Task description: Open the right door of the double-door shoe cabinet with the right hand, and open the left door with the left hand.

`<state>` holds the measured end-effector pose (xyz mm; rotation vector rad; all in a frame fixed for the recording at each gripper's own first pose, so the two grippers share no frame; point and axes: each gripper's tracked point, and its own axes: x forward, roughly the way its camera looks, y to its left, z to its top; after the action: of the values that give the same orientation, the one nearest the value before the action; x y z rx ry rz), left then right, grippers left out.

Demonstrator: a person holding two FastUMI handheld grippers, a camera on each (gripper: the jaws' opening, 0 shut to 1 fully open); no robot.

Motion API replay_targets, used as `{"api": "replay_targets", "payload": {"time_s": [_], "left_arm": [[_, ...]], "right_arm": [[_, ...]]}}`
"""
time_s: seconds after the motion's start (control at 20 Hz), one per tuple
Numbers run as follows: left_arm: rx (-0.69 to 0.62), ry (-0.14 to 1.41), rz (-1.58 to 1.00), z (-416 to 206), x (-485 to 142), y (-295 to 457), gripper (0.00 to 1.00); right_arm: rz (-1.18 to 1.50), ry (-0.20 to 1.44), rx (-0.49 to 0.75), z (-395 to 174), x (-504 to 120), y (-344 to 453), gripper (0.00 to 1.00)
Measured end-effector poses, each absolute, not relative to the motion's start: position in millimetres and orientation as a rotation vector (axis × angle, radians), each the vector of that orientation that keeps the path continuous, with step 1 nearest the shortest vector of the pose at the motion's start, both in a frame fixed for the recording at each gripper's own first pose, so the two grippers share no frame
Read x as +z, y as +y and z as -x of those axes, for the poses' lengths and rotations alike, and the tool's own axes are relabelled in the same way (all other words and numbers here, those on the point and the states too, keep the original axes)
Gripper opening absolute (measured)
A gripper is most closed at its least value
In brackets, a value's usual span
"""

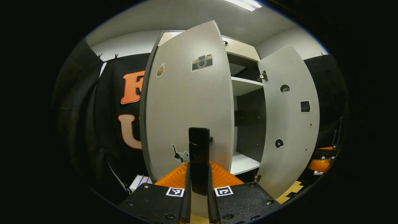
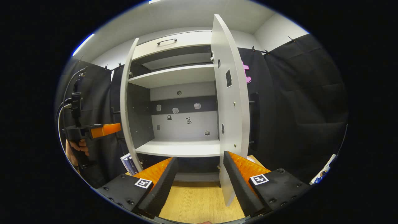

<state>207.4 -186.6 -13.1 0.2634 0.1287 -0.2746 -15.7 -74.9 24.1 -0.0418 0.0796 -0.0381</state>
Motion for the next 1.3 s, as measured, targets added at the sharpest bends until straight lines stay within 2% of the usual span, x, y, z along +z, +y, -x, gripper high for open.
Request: {"api": "replay_targets", "payload": {"time_s": [0.35, 0.75, 1.0, 1.2, 1.3], "left_arm": [[-0.177, 0.088, -0.295, -195.7, -3.4, -158.8, 0.2], [-0.118, 0.042, -0.325, -188.6, 9.8, -123.7, 0.07], [-0.069, 0.029, -0.308, -192.1, 21.6, -72.6, 0.06], [-0.148, 0.017, -0.277, -194.4, 29.7, -65.6, 0.03], [-0.173, 0.013, -0.266, -196.4, 31.2, -63.1, 0.06]], "right_arm": [[0.04, 0.086, -0.028, 5.9, 21.5, -71.9, 0.99], [0.036, 0.103, 0.013, -11.2, 17.9, -59.5, 0.99], [0.034, 0.097, 0.022, -13.5, 18.2, -54.4, 0.99], [0.035, 0.1, 0.01, -10.6, 18.3, -57.3, 0.99], [0.036, 0.097, 0.0, -9.4, 20.1, -58.9, 0.99]]}}
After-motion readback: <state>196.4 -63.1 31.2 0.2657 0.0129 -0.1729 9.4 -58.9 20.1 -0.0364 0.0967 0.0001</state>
